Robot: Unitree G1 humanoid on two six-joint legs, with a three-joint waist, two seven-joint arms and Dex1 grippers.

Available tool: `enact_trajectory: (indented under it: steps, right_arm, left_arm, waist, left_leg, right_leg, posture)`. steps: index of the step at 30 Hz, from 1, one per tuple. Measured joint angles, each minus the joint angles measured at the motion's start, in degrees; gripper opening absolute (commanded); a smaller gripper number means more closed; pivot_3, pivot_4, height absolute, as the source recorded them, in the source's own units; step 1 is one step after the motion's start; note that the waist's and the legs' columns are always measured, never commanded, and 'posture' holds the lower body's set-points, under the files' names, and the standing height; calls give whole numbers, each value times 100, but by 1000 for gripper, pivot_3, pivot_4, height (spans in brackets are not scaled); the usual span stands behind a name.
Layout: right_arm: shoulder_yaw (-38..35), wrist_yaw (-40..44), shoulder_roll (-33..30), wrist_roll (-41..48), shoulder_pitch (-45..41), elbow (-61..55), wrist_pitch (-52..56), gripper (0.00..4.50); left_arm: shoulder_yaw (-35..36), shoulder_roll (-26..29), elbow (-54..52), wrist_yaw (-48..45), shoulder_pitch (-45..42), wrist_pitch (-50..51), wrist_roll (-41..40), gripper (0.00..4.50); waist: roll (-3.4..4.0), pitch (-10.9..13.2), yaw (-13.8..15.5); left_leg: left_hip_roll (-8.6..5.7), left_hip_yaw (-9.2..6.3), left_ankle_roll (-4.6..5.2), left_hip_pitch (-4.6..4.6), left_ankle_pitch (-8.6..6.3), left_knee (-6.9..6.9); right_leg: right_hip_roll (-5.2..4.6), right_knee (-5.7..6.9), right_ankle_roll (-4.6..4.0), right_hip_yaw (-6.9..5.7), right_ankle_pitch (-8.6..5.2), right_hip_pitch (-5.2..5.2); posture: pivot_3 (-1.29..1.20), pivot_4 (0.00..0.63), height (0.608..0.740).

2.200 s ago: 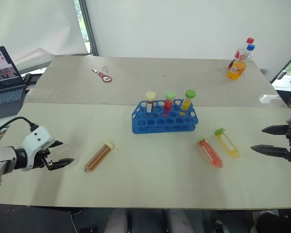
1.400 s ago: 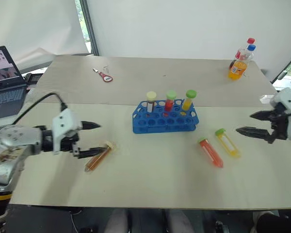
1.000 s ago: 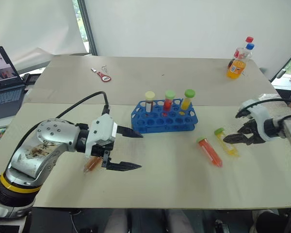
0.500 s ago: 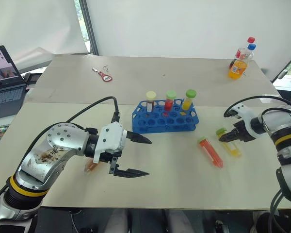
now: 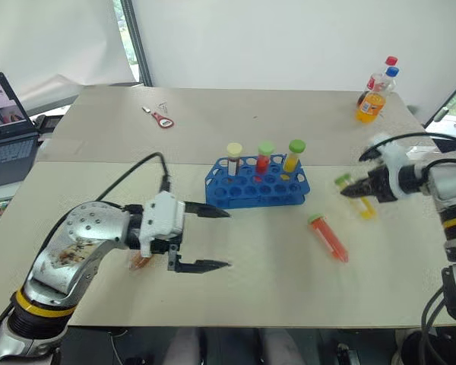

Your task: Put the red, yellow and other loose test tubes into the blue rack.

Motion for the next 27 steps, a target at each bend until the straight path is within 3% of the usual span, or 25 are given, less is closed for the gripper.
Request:
enact_trajectory:
  steps: [5, 11, 19, 27]
  right_arm:
    - [-1302, -1180, 1259, 612, 800, -1795, -98, 989]
    - [-1354, -2312, 2479, 545, 1848, -2383, -1780, 987]
    - [-1102, -3063, 2849, 183, 1954, -1622, -3435, 987]
    - [-815, -3341, 3052, 126, 1950, -1331, -3791, 987]
  left_arm:
    - [204, -5, 414, -67, -130, 8, -138, 4500]
    - [207, -28, 522, -161, -355, 207, -416, 4500]
    - [204, -25, 518, -184, -423, 282, -452, 4500]
    - [204, -26, 389, -142, -423, 355, -461, 4500]
  waist:
    - [-6, -3, 15]
    - [-6, -3, 44]
    - [-5, -2, -20]
    - [-5, -2, -23]
  left_leg:
    - [-4, -6, -1, 2, 0, 8]
    - [-10, -6, -1, -7, 1, 7]
    - [-7, -4, -3, 3, 2, 5]
    - [-6, -5, -3, 2, 2, 3]
  right_leg:
    - [-2, -2, 1, -5, 1, 14]
    - [-6, -3, 5, -6, 2, 8]
    - [-2, 3, 3, -5, 2, 8]
    - [-2, 1, 3, -5, 2, 8]
  posture:
    - [0, 150, 740]
    - [0, 150, 740]
    - [0, 150, 740]
    - [0, 150, 740]
